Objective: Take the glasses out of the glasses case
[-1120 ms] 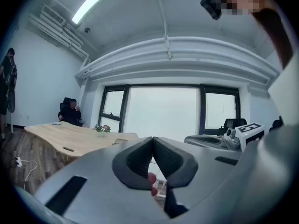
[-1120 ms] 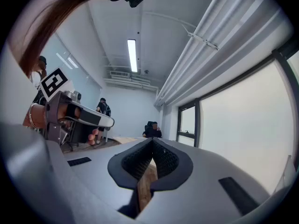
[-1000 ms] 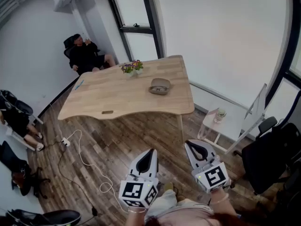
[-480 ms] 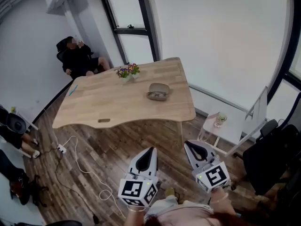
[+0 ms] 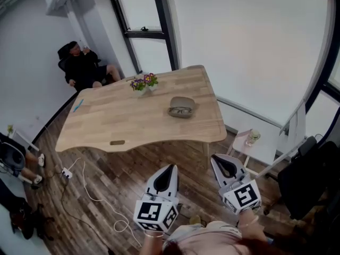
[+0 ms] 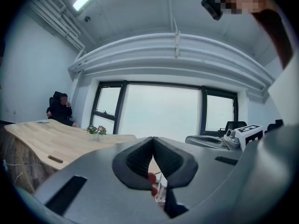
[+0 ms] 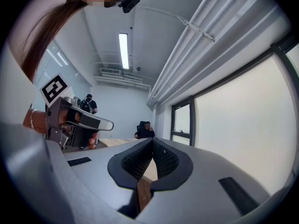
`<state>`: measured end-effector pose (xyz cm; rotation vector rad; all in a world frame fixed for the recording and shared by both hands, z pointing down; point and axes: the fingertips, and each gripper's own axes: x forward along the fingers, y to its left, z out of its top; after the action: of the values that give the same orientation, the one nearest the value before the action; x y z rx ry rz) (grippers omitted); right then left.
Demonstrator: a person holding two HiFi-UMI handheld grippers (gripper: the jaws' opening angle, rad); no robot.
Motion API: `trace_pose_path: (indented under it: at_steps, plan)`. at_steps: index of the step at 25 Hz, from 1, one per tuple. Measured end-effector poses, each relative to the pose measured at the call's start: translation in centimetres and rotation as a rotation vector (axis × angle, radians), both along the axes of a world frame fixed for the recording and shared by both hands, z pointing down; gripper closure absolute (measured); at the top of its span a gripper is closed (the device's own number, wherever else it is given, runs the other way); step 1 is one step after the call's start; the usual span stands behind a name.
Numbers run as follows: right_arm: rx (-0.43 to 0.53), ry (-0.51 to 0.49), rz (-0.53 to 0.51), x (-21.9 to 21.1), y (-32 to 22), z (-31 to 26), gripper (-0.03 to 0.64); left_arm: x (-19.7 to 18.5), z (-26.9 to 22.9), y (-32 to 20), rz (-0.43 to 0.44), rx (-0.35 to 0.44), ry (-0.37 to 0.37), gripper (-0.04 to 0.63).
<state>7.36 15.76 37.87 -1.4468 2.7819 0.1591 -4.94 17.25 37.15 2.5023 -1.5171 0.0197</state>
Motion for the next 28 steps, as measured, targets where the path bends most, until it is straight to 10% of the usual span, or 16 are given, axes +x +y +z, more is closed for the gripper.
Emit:
trace_pose_path:
  at_steps: [28]
  plan:
    - [0.013,-0.022,0.024,-2.3,-10.8,0.9,0.615,-1.9,1.4,-10.6,0.03,-0.018,0.006,0.594]
